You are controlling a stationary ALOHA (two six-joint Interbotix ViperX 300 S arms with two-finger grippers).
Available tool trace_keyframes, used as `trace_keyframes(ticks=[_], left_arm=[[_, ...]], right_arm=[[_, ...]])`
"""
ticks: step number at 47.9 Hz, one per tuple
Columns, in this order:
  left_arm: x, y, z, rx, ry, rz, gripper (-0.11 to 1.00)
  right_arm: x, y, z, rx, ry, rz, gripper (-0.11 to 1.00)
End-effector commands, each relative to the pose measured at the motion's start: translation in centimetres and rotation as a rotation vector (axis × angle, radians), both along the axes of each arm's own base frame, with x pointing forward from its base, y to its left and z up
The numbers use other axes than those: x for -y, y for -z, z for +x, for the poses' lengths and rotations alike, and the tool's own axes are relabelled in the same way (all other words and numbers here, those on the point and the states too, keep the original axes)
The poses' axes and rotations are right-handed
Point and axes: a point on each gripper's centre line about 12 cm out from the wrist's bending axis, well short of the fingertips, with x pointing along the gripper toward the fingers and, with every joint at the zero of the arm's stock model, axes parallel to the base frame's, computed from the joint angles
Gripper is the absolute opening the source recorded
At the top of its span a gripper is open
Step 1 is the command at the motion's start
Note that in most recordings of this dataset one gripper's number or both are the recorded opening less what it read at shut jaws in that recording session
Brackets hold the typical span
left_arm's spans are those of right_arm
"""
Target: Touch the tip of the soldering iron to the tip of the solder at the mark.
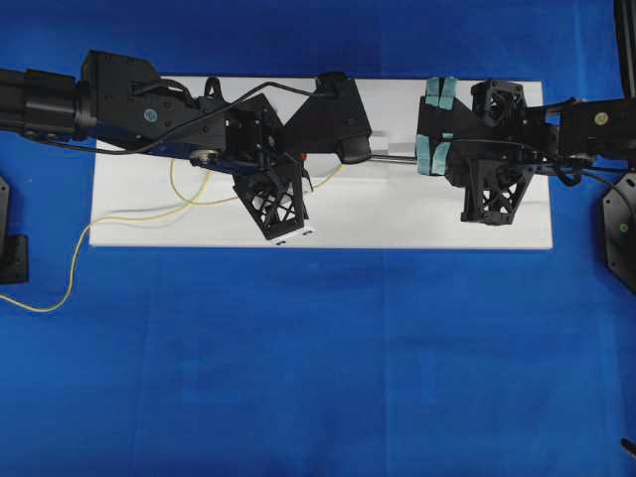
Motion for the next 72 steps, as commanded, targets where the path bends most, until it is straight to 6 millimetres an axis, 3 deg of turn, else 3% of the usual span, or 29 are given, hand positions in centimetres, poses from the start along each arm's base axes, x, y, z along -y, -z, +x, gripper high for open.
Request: trace_keyframes(ticks=[1, 58, 72], left_arm=[[-0.1, -1.6, 0.5, 0.046, 0.0, 0.005, 0.02], [-0.2, -1.8, 0.6, 0.053, 0.008, 0.011, 0.02], [-0.1, -4.7, -1.3, 0.103, 0.008, 0.019, 0.02]], right_arm=[[0.1, -1.0, 0.8, 0.038, -0.001, -0.005, 0.06], [0.1, -1.0, 0.8, 0.039, 0.0, -0.006, 0.06], [0.1, -1.0, 0.8, 0.044, -0.002, -0.006, 0.06]])
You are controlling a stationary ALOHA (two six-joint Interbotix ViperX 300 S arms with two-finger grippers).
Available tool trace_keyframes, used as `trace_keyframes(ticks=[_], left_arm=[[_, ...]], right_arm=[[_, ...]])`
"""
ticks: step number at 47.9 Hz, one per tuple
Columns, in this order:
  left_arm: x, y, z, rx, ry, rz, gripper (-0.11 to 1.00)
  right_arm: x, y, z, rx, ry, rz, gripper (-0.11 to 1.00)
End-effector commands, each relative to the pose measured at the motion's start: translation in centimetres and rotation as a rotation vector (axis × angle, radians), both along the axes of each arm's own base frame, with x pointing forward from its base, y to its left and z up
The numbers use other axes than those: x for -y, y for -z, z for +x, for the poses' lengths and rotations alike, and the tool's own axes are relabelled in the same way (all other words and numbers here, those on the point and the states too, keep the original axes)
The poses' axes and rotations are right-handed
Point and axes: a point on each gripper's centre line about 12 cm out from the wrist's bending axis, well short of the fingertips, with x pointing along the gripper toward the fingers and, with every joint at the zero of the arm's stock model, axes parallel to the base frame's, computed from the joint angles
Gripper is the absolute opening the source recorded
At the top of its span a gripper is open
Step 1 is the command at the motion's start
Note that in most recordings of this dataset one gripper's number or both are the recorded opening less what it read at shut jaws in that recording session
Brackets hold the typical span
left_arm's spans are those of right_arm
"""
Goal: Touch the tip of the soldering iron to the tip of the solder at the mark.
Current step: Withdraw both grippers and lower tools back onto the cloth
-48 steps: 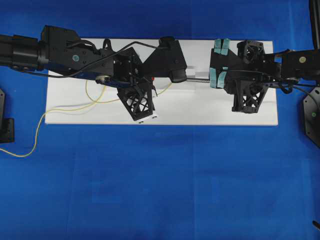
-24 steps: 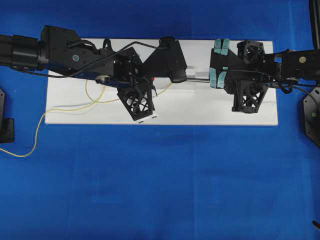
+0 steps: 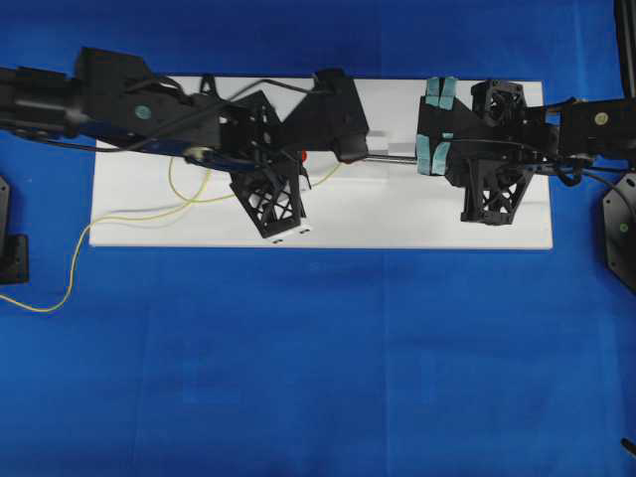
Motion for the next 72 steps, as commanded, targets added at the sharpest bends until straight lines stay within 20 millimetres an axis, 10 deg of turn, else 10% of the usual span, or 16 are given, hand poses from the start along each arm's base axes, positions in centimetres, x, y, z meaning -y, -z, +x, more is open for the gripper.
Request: trace_keyframes(ticks=[1, 20, 72], left_arm=[[0.0, -3.6, -1.0, 0.084, -0.003, 0.008, 0.02], [0.5, -5.3, -6.4, 0.135, -0.005, 0.011, 0.02], [1.2, -4.9, -9.0, 0.214, -0.004, 0.003, 0.02]], right_arm=[[0.1, -1.0, 0.8, 0.041, 0.0, -0.006, 0.06], [0.1, -1.0, 0.8, 0.046, -0.002, -0.006, 0.06], [-1.4, -6.2, -5.3, 0.375, 0.08, 0.019, 0.06]])
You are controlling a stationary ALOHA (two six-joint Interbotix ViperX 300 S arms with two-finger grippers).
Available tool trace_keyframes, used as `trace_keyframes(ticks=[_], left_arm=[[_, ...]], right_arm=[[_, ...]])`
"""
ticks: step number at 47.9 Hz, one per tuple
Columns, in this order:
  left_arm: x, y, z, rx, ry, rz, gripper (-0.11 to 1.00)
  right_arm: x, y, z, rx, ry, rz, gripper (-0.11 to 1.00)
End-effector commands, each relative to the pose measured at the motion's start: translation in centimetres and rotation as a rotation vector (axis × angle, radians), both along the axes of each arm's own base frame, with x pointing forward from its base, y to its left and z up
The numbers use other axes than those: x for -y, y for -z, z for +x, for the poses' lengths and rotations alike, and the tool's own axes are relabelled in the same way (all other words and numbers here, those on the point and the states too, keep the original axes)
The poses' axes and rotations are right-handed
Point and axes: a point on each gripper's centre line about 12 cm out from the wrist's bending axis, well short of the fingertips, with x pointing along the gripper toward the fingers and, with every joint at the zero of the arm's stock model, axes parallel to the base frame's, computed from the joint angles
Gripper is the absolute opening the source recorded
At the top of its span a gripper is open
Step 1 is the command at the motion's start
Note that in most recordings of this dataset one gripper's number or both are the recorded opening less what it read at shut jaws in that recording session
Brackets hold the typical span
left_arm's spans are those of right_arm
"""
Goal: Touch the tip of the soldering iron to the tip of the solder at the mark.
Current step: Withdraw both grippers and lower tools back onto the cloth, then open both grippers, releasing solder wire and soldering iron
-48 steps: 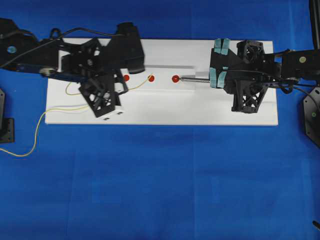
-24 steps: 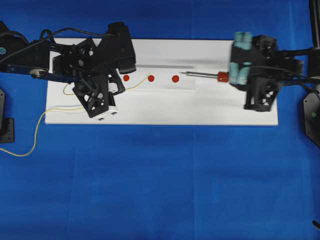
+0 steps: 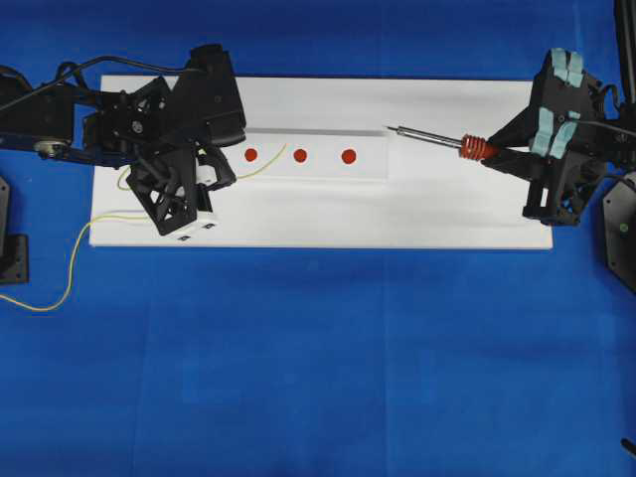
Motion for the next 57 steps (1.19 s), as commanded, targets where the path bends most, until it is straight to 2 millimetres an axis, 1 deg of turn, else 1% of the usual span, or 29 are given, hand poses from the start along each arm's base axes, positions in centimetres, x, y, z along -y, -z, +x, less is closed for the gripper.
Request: trace_keyframes(ticks=[1, 7, 11, 14, 19, 20, 28, 32, 40, 43, 48, 57], left_arm=[[0.5, -1.5, -0.2, 0.052, 0.011, 0.001, 0.02], [2.3, -2.8, -0.7, 0.09, 0.053, -0.011, 0.02], [4.3, -3.9, -1.3, 0.127, 0.09, -0.033, 0.02], [5.6, -4.1, -1.8, 0.138, 0.113, -0.054, 0.02], [7.6, -3.9, -2.7, 0.146, 0.137, -0.102, 0.02], [8.3, -3.8, -3.0, 0.149, 0.146, -0.117, 0.02], [12.0, -2.8, -4.5, 0.152, 0.225, -0.175, 0.02], [14.0, -1.8, -5.1, 0.155, 0.282, -0.194, 0.02], [16.7, 1.0, -5.8, 0.156, 0.355, -0.222, 0.02], [17.3, 2.5, -5.8, 0.151, 0.368, -0.23, 0.02], [17.9, 4.6, -5.6, 0.136, 0.374, -0.234, 0.02], [18.3, 7.5, -5.0, 0.102, 0.373, -0.223, 0.02]], right_arm=[[-0.2, -1.0, 0.6, 0.046, 0.0, 0.01, 0.06], [-1.4, -1.8, 1.0, 0.075, -0.032, 0.028, 0.06], [-2.8, -2.0, 1.3, 0.083, -0.077, 0.044, 0.06], [-4.1, -2.1, 1.5, 0.087, -0.117, 0.065, 0.06], [-6.1, -2.0, 1.8, 0.09, -0.176, 0.095, 0.06], [-6.6, -2.1, 1.9, 0.093, -0.189, 0.101, 0.06], [-10.2, -1.3, 2.2, 0.064, -0.299, 0.14, 0.06], [-11.7, -0.7, 2.4, 0.034, -0.341, 0.151, 0.06], [-14.6, 0.7, 3.2, -0.008, -0.418, 0.168, 0.06], [-15.4, 1.4, 3.4, -0.021, -0.435, 0.171, 0.06], [-16.3, 3.2, 4.1, -0.036, -0.458, 0.179, 0.06], [-17.4, 6.5, 5.3, -0.065, -0.459, 0.203, 0.06]])
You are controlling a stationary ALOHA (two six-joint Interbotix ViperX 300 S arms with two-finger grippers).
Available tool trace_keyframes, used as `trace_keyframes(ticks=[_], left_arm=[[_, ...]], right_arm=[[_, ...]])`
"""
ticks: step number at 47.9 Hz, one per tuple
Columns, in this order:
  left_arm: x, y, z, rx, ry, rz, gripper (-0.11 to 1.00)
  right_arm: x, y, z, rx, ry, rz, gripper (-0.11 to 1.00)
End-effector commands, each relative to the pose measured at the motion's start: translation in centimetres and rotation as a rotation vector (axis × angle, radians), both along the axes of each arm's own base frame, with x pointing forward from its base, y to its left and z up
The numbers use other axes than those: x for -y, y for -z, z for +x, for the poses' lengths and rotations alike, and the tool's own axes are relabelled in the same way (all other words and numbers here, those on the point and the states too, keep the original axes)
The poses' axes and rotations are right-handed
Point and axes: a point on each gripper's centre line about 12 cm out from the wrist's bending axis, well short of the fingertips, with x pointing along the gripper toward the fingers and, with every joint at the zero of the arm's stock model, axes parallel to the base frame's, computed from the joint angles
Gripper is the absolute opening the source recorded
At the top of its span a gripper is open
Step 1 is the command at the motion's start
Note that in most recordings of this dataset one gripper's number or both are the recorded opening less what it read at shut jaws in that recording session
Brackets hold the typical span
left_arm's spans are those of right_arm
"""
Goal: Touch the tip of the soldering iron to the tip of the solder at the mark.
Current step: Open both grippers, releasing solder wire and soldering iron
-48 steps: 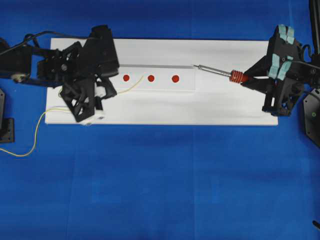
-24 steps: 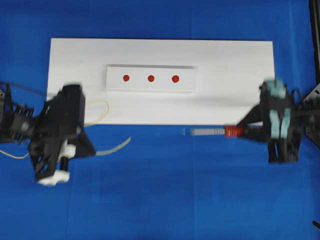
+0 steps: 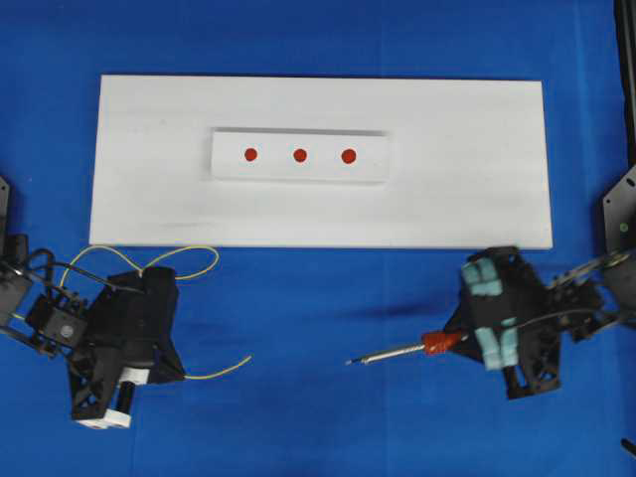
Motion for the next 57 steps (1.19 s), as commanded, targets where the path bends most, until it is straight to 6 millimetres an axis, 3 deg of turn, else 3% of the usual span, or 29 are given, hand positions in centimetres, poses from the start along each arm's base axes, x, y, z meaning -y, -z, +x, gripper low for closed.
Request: trace_keyframes(ticks=[1, 12, 28, 30, 34, 38, 45, 50, 57], left_arm=[[0.4, 0.6, 0.5, 0.007, 0.004, -0.003, 0.02], [0.6, 4.1, 0.8, -0.036, 0.014, 0.03, 0.02], [0.5, 4.4, 0.6, -0.046, 0.017, 0.038, 0.03], [0.5, 4.3, 0.6, -0.045, 0.012, 0.033, 0.05], [0.5, 4.3, 0.6, -0.047, 0.011, 0.032, 0.23], [0.5, 4.1, 0.8, -0.046, 0.01, 0.031, 0.5], [0.5, 2.4, 0.9, -0.038, 0.02, 0.041, 0.87], [-0.2, 0.2, 0.7, -0.033, 0.012, 0.05, 0.86], [-1.7, -3.1, 0.2, 0.013, 0.03, 0.094, 0.82]], right_arm=[[-0.8, 0.6, 1.1, 0.015, -0.006, 0.018, 0.06], [-1.6, 3.3, 2.2, -0.003, -0.016, 0.024, 0.06], [-1.8, 3.9, 2.6, -0.016, 0.004, 0.038, 0.06], [-1.8, 3.9, 2.6, -0.016, 0.009, 0.042, 0.06], [-1.8, 3.8, 2.7, -0.017, 0.019, 0.049, 0.07], [-1.8, 3.8, 2.8, -0.018, 0.019, 0.05, 0.21], [-1.8, 2.8, 3.0, -0.011, 0.016, 0.043, 0.63], [-1.6, 1.0, 3.1, 0.001, 0.007, 0.022, 0.89], [0.0, -3.0, 3.1, 0.04, 0.009, -0.042, 0.82]])
